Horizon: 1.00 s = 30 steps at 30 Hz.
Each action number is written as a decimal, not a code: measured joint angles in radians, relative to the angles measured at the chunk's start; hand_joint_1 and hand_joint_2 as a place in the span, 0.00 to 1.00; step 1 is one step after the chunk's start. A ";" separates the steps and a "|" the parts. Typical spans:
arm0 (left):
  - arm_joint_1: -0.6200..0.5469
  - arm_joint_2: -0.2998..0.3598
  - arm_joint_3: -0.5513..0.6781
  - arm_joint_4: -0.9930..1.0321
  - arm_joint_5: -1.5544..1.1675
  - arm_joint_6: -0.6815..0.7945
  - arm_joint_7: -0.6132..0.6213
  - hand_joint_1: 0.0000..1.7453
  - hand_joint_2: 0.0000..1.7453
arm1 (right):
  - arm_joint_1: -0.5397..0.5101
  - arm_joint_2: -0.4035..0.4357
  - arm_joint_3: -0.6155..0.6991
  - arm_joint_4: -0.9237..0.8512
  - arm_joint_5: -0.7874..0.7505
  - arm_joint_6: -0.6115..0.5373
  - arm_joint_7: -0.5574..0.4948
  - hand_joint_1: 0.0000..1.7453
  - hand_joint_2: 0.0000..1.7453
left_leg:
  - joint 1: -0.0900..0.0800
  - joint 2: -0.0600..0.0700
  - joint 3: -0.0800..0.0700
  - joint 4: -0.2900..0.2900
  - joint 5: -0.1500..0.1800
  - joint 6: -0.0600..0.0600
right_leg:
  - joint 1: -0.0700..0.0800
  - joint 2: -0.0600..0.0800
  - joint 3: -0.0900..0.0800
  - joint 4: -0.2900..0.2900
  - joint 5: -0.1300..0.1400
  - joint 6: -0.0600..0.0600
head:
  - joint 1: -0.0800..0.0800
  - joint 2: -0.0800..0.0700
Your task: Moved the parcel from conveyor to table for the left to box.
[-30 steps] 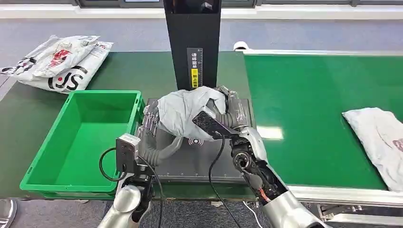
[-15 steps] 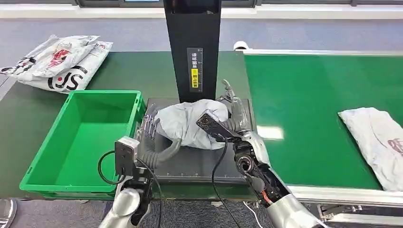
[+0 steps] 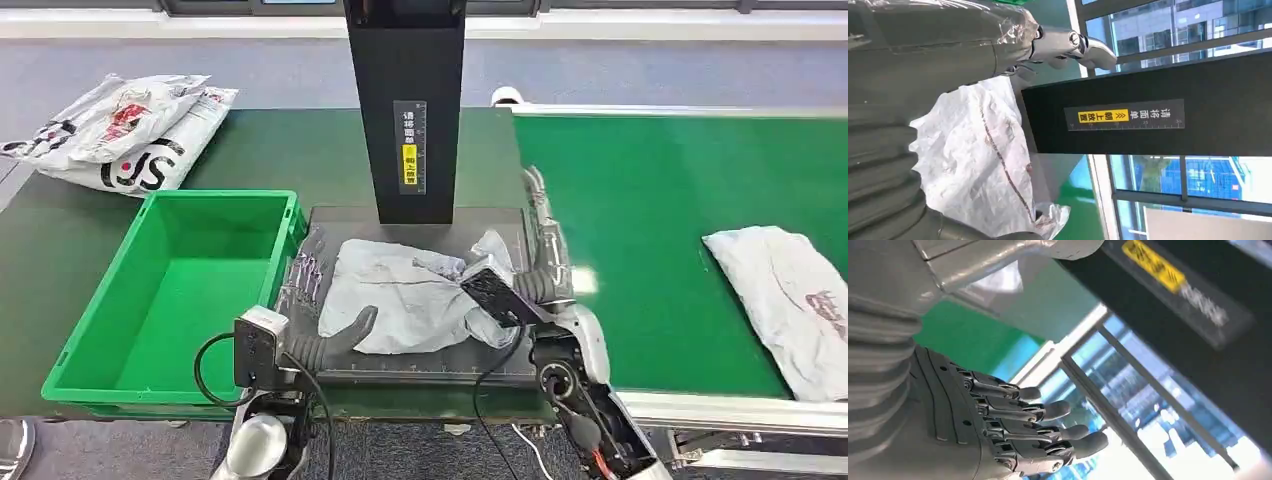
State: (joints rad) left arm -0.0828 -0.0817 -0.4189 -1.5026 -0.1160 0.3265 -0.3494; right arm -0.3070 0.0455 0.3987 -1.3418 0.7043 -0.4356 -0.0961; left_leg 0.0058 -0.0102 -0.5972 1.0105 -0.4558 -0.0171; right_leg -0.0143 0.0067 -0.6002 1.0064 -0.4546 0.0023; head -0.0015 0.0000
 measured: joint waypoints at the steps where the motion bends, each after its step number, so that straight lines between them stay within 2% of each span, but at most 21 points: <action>1: 0.001 0.001 0.000 -0.004 0.000 0.000 0.000 0.00 1.00 | 0.013 -0.006 -0.009 -0.031 -0.004 0.002 -0.002 0.00 1.00 | 0.000 0.000 0.000 0.000 0.000 0.000 | 0.000 0.000 0.000 0.000 0.000 0.000 | 0.000 0.000; 5: 0.006 0.003 0.000 -0.014 -0.001 0.000 0.002 0.00 1.00 | 0.048 -0.021 -0.026 -0.102 -0.014 0.002 -0.005 0.00 1.00 | 0.000 0.000 0.001 0.000 0.000 0.000 | 0.000 0.000 0.000 0.000 0.000 0.000 | 0.000 0.000; 9: 0.014 0.003 0.003 -0.027 -0.023 0.001 0.002 0.00 1.00 | 0.106 -0.031 -0.061 -0.205 -0.089 0.002 -0.032 0.00 1.00 | 0.000 0.000 0.001 0.000 0.000 0.000 | 0.000 0.000 0.000 0.000 0.000 0.000 | 0.000 0.000; 17: -0.003 0.011 0.016 -0.032 -0.109 0.000 0.016 0.00 1.00 | 0.251 -0.034 -0.200 -0.421 -0.194 -0.077 -0.119 0.00 1.00 | 0.000 0.000 0.000 0.000 -0.001 0.001 | 0.000 0.000 0.000 -0.001 -0.001 0.001 | 0.000 0.000; 21: -0.081 0.025 0.016 0.046 -0.305 0.032 0.073 0.00 1.00 | 0.285 -0.034 -0.235 -0.473 -0.223 -0.087 -0.139 0.00 1.00 | 0.000 0.001 0.001 0.000 -0.001 0.001 | 0.000 0.000 0.001 -0.001 0.000 0.000 | 0.000 0.000; 25: -0.201 0.027 0.004 0.211 -0.541 0.017 0.132 0.00 1.00 | 0.284 -0.033 -0.249 -0.475 -0.237 -0.067 -0.138 0.00 1.00 | 0.000 0.001 0.002 0.000 0.001 0.000 | 0.000 0.000 0.001 -0.001 0.001 0.000 | 0.000 0.000; 30: -0.338 -0.001 -0.029 0.435 -0.618 -0.034 0.140 0.00 1.00 | 0.265 -0.031 -0.252 -0.467 -0.247 -0.058 -0.138 0.00 1.00 | 0.000 0.001 0.002 0.000 0.003 0.000 | 0.000 0.001 0.001 0.000 0.003 0.000 | 0.000 0.000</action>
State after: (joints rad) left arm -0.4212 -0.0824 -0.4479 -1.0676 -0.7340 0.2930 -0.2098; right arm -0.0417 0.0149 0.1465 -1.8086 0.4574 -0.4940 -0.2346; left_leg 0.0056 -0.0093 -0.5956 1.0106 -0.4529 -0.0168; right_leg -0.0146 0.0073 -0.5990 1.0060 -0.4513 0.0026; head -0.0011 0.0000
